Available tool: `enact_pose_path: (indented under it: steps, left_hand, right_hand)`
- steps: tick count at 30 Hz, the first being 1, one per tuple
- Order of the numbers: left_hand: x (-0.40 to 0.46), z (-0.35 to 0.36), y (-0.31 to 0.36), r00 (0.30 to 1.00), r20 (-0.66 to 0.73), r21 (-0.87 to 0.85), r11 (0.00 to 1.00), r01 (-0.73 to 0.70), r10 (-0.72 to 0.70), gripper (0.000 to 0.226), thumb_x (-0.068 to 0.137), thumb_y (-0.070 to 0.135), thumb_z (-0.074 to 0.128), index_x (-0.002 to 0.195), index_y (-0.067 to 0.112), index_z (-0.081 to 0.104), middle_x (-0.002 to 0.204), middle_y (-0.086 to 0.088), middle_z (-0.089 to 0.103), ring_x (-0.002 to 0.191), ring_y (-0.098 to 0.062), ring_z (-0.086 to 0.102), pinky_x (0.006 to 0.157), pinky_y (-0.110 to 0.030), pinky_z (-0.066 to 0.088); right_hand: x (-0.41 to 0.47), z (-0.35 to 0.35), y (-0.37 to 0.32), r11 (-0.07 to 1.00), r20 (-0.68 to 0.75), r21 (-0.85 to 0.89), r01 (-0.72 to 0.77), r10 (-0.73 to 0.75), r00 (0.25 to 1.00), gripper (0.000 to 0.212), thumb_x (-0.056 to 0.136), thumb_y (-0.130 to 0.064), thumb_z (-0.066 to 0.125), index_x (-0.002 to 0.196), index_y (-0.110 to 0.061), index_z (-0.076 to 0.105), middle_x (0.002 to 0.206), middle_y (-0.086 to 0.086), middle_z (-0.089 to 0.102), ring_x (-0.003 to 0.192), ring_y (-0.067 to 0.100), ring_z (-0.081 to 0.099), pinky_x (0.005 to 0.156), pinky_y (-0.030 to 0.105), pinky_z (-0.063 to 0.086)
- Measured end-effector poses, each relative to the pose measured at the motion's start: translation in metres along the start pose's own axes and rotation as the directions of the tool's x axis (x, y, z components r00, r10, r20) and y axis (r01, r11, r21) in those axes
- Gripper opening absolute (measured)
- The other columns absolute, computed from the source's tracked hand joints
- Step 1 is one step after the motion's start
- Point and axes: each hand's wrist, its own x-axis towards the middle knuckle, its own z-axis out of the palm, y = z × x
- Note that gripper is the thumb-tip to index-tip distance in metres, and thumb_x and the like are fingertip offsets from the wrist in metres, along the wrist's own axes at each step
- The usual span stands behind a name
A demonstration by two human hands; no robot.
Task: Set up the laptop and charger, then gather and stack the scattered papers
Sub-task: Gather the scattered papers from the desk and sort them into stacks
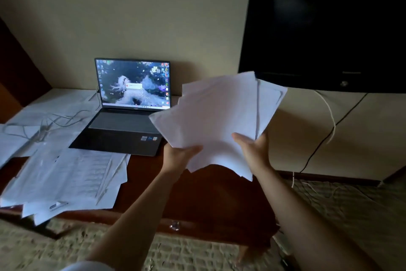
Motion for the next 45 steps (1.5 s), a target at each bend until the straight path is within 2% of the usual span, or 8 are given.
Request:
enact_pose_path:
  steps: [4,8,13,17,31,36,41,45]
  left_hand:
    - [-0.006,0.009,0.003,0.998,-0.037,0.008,0.999,-0.046,0.046,0.053,0.059,0.003,0.087,0.106,0.003,0.063,0.098,-0.007,0.069,0.087,-0.02,0.068,0.067,-0.026,0.058]
    - [-0.01,0.02,0.018,0.991,-0.085,0.044,0.994,-0.101,0.105,0.049,0.059,0.01,0.089,0.102,0.006,0.065,0.095,-0.008,0.07,0.084,-0.019,0.069,0.069,-0.032,0.059]
    - [-0.011,0.03,0.033,0.972,-0.144,0.038,0.982,-0.184,0.187,0.031,0.064,0.007,0.086,0.081,0.02,0.064,0.079,0.004,0.069,0.063,-0.001,0.066,0.057,-0.02,0.056]
    - [-0.016,0.027,0.011,0.994,-0.07,0.085,0.994,-0.075,0.081,0.032,0.065,0.005,0.085,0.085,0.017,0.064,0.084,-0.001,0.07,0.072,-0.014,0.068,0.058,-0.023,0.055]
    - [-0.021,0.038,-0.006,0.992,-0.117,0.026,0.999,0.048,-0.044,0.021,0.069,0.005,0.083,0.079,0.012,0.065,0.079,-0.004,0.068,0.071,-0.018,0.066,0.057,-0.027,0.056]
    - [-0.033,0.046,-0.03,0.989,-0.125,0.045,0.995,0.092,-0.085,0.019,0.071,0.006,0.081,0.075,0.013,0.064,0.077,-0.002,0.067,0.07,-0.015,0.063,0.054,-0.022,0.051]
    - [-0.027,0.053,-0.055,0.936,-0.185,0.057,0.948,0.314,-0.299,0.021,0.074,0.015,0.081,0.077,0.014,0.06,0.087,-0.008,0.066,0.077,-0.022,0.062,0.064,-0.031,0.049]
    - [-0.034,0.051,-0.067,0.899,-0.289,-0.019,0.941,0.337,-0.328,0.022,0.076,0.02,0.079,0.087,0.012,0.062,0.085,-0.006,0.066,0.078,-0.025,0.062,0.072,-0.037,0.053]
  right_hand:
    - [0.0,-0.019,-0.005,0.997,0.008,-0.078,0.001,0.0,1.0,0.088,0.067,-0.016,0.081,0.142,-0.019,0.034,0.142,0.001,0.045,0.127,0.014,0.047,0.105,0.03,0.041]
    - [0.01,-0.025,-0.012,0.996,0.041,-0.055,0.067,-0.064,0.997,0.086,0.078,0.011,0.058,0.146,-0.031,0.026,0.144,-0.008,0.037,0.095,0.002,0.059,0.063,0.002,0.043]
    - [0.021,-0.027,-0.011,0.991,0.068,0.01,0.132,-0.132,0.989,0.072,0.082,0.002,0.06,0.14,-0.032,0.034,0.147,-0.004,0.039,0.127,0.01,0.046,0.073,0.005,0.046]
    - [0.013,-0.036,0.018,0.992,0.121,-0.095,-0.08,0.091,0.988,0.046,0.084,-0.016,0.066,0.126,-0.021,0.048,0.12,-0.002,0.06,0.115,0.021,0.058,0.089,0.033,0.05]
    - [0.0,-0.029,0.045,0.988,-0.023,-0.054,-0.144,0.143,0.989,0.048,0.082,0.009,0.046,0.116,-0.024,0.05,0.094,-0.007,0.061,0.075,0.013,0.056,0.061,0.021,0.044]
    - [-0.001,-0.04,0.06,0.986,-0.092,-0.111,-0.122,0.112,0.989,0.052,0.079,0.012,0.043,0.124,-0.015,0.052,0.106,0.003,0.061,0.085,0.018,0.057,0.06,0.009,0.043]
    - [-0.012,-0.049,0.093,0.888,0.059,-0.345,-0.304,0.344,0.937,0.048,0.086,0.002,0.043,0.13,-0.015,0.05,0.119,0.007,0.062,0.1,0.025,0.059,0.083,0.03,0.047]
    - [-0.008,-0.05,0.088,0.885,0.12,-0.42,-0.201,0.273,0.954,0.043,0.093,-0.002,0.039,0.133,-0.017,0.046,0.118,0.003,0.058,0.101,0.028,0.059,0.074,0.027,0.042]
